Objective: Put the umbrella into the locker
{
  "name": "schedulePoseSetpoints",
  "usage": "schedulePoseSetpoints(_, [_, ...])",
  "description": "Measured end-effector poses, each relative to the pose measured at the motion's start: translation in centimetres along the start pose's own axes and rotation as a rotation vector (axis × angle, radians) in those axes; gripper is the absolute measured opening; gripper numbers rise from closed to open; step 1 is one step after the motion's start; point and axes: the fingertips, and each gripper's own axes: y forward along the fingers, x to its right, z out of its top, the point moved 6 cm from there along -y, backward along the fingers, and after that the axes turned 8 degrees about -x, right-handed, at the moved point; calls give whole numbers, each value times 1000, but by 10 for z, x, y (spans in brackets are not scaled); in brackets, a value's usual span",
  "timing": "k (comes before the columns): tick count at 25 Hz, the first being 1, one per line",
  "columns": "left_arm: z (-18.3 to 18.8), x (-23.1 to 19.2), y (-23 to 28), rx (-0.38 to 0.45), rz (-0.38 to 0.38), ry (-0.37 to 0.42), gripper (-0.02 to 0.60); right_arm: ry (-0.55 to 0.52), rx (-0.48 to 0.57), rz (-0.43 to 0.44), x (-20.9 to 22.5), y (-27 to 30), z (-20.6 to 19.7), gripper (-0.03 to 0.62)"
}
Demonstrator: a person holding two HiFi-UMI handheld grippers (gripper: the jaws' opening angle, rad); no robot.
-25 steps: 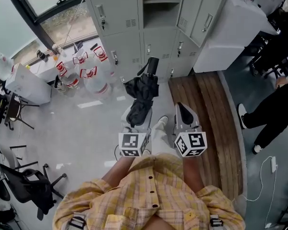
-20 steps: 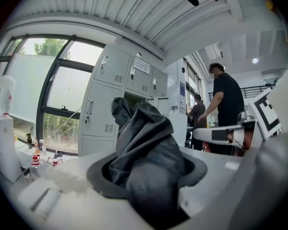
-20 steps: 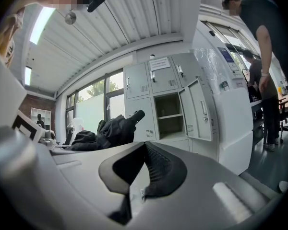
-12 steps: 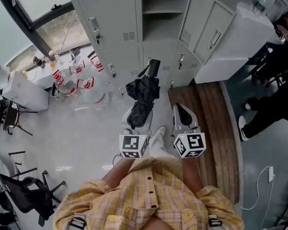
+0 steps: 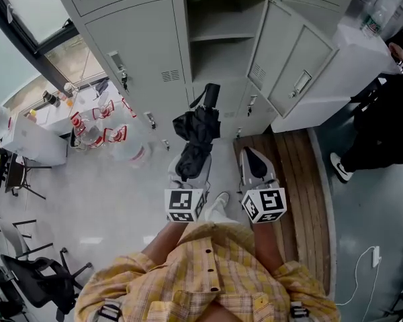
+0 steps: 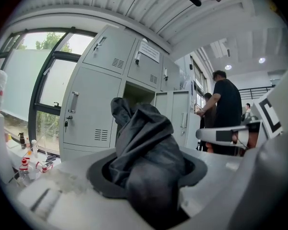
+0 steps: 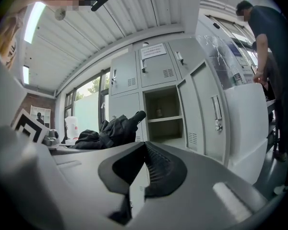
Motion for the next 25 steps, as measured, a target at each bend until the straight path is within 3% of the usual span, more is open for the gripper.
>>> schedulePoseSetpoints(15, [25,-16,106,-26,46,-17,239,10,2,30,73,84,21,-2])
schedulePoseSetpoints(25, [25,-23,141,-52,64,-33,239,14,-4,26,99,114,27,-2])
